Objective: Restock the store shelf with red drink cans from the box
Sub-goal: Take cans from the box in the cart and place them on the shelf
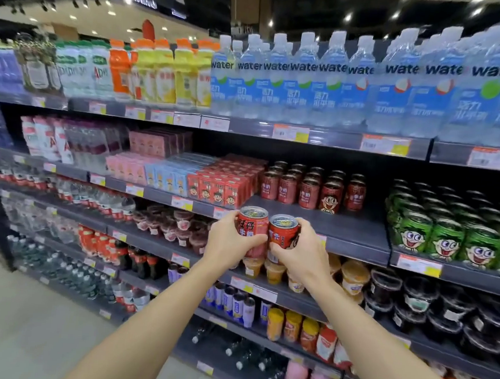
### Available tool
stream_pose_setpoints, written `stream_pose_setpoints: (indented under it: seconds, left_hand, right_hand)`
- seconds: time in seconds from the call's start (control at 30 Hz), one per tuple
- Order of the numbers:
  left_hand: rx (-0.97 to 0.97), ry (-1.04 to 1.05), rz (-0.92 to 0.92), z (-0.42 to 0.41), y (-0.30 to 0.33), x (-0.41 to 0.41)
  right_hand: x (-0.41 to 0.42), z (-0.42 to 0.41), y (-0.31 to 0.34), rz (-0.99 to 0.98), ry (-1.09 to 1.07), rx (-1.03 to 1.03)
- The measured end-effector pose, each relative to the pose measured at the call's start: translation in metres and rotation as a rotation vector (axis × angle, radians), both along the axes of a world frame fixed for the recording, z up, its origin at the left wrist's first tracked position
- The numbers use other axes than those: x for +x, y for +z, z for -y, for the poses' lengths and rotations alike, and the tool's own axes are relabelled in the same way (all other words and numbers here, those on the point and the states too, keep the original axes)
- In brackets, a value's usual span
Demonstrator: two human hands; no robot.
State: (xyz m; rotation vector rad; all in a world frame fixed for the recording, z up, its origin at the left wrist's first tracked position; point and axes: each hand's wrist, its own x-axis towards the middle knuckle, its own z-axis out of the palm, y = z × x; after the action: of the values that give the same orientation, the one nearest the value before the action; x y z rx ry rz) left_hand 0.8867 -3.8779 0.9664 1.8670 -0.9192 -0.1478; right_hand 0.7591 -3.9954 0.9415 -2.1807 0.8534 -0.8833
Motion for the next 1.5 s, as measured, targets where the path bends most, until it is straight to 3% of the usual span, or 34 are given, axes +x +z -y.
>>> stream_pose_setpoints:
  seconds: [0.47, 0.83, 1.2, 1.5]
  left_hand:
    - [-0.035, -0.343, 0.075, 0.089, 0.013, 0.108]
    - [-0.058, -0.549, 0.04, 0.15, -0.007, 0.132]
    - [-0.081, -0.612, 0.005, 0.2, -0.011, 0.115]
    - [0.036, -0.575, 0.062, 0.247, -0.022, 0.11]
  right_hand:
    - [0.064, 0.027, 0.013, -0.013, -0.375, 0.007]
    - [0.087, 0.038, 0.001, -0.025, -0.632, 0.067]
    - [0.075, 0.084, -0.009, -0.043, -0.723, 0.092]
    - [0.072, 0.147, -0.016, 0.024, -0.707, 0.134]
